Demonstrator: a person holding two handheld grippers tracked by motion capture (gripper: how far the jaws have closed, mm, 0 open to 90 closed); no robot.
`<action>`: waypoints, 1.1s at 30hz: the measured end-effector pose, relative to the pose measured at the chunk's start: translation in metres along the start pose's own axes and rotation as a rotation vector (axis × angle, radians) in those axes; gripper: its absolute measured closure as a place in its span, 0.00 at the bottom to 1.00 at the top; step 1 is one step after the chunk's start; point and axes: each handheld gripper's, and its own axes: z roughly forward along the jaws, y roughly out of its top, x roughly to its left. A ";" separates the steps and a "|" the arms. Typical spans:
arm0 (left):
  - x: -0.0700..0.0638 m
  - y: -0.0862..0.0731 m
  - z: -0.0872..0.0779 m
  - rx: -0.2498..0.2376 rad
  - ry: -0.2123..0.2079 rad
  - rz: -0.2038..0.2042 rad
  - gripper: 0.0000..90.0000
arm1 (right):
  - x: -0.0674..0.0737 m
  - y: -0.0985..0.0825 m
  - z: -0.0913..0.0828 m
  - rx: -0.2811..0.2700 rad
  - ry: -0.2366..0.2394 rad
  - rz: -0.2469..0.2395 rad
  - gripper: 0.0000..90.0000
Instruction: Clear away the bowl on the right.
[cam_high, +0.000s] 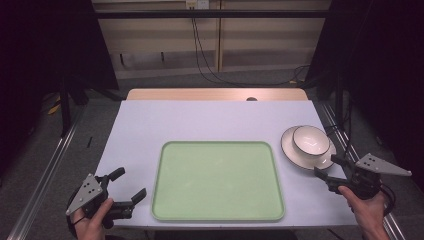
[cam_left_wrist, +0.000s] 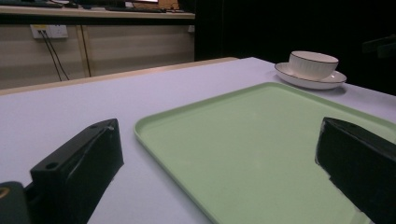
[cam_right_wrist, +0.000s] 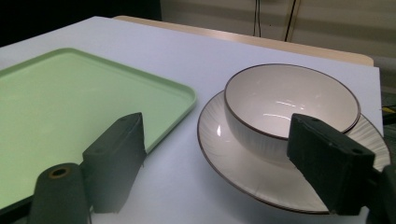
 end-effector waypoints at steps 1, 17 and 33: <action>0.000 0.000 0.000 0.007 -0.002 0.005 0.01 | -0.002 0.002 0.000 0.006 -0.007 -0.010 0.22; 0.001 0.000 0.000 0.014 -0.004 0.007 0.01 | -0.021 0.017 0.013 0.072 0.023 -0.008 0.28; 0.000 -0.001 0.000 0.006 0.002 -0.004 0.01 | -0.048 0.031 0.028 0.121 0.011 0.010 0.38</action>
